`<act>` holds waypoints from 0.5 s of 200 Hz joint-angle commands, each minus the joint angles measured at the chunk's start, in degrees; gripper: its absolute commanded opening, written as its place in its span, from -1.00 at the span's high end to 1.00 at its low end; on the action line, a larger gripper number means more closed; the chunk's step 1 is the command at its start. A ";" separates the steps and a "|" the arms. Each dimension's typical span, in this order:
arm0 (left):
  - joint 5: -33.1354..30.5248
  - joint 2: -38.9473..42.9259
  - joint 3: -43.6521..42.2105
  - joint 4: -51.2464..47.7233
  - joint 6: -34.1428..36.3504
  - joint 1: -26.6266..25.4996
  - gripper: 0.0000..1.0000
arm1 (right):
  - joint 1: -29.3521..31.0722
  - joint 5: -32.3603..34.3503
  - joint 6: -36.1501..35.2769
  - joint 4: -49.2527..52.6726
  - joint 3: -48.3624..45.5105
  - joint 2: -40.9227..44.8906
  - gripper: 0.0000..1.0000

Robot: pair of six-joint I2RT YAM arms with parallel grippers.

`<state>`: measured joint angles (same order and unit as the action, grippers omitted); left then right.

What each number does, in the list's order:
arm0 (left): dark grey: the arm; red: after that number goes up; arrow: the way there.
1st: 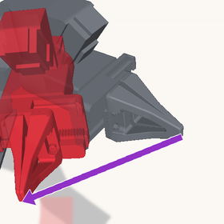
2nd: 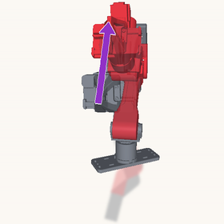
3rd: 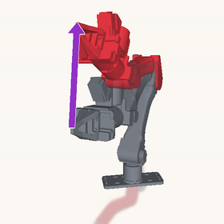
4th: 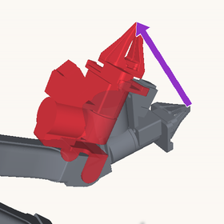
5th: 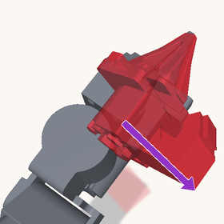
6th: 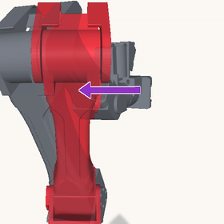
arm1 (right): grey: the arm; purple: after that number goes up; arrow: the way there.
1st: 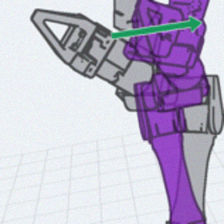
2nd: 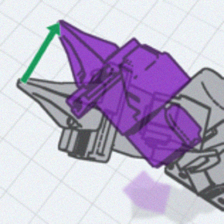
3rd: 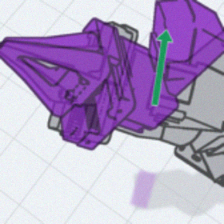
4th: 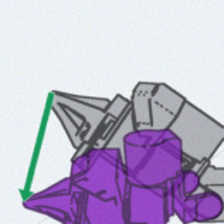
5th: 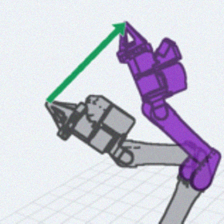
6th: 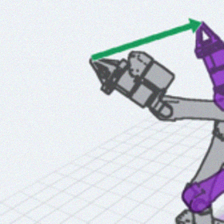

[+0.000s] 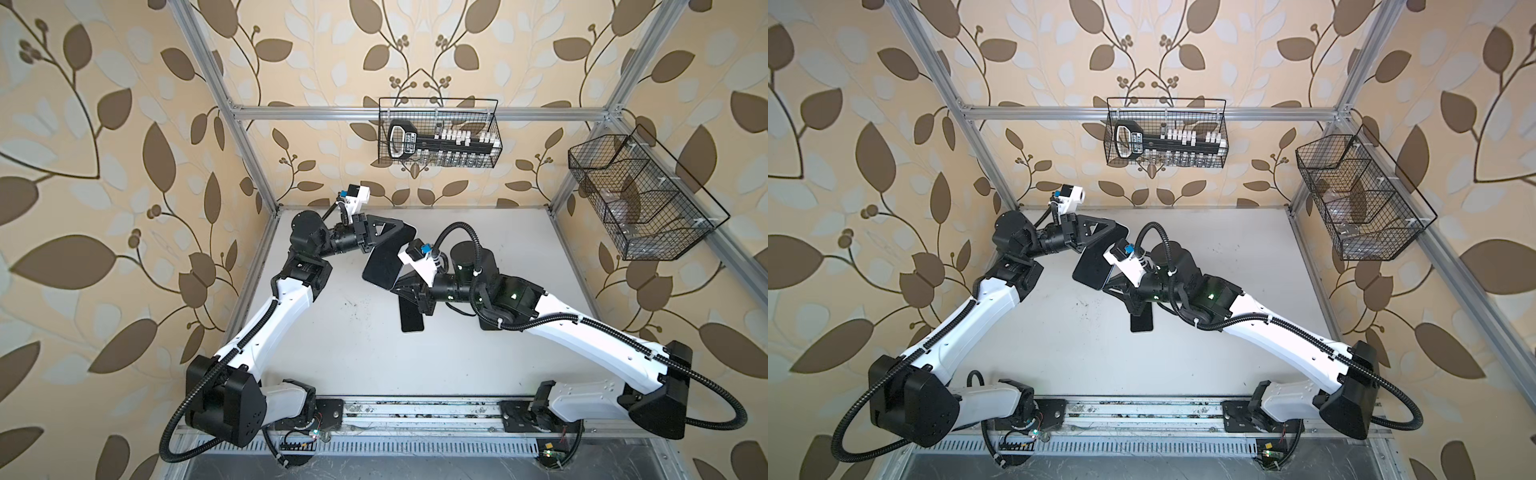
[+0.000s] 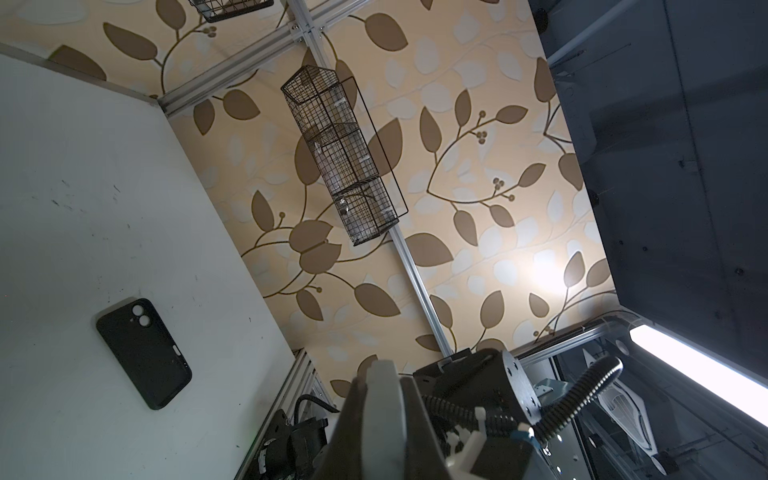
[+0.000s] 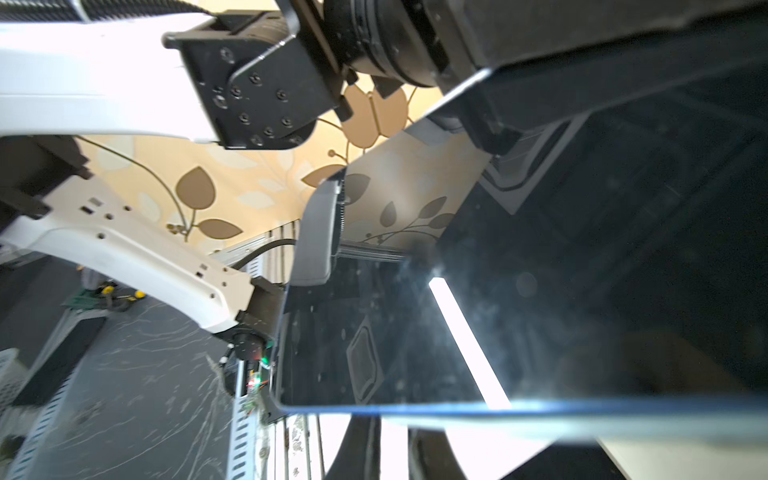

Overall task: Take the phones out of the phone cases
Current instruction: 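Open and withdraw the right gripper while the left gripper raises the phone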

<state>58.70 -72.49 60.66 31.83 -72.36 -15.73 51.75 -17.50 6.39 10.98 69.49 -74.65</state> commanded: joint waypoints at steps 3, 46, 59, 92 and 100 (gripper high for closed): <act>-1.60 0.27 -0.11 -0.78 0.53 -1.01 1.00 | -1.76 2.73 1.67 -10.57 -1.40 2.17 0.65; -4.11 -1.23 0.47 -5.19 3.71 -0.97 1.00 | -6.05 -5.28 12.05 -18.51 -8.44 5.77 0.15; -4.67 -1.59 0.68 -5.84 4.24 -0.97 1.00 | -6.94 -6.82 14.53 -19.68 -10.05 6.97 0.04; -7.77 -1.96 1.81 -9.67 7.06 -0.88 1.00 | -8.58 -8.82 20.41 -22.99 -15.54 10.70 -0.08; -9.37 -1.86 2.00 -11.19 8.02 -0.89 1.00 | -9.10 -9.18 22.68 -24.77 -17.28 11.41 -0.12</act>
<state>52.95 -75.35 60.66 22.33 -68.01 -16.19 43.62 -23.81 21.52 -6.57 56.10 -65.98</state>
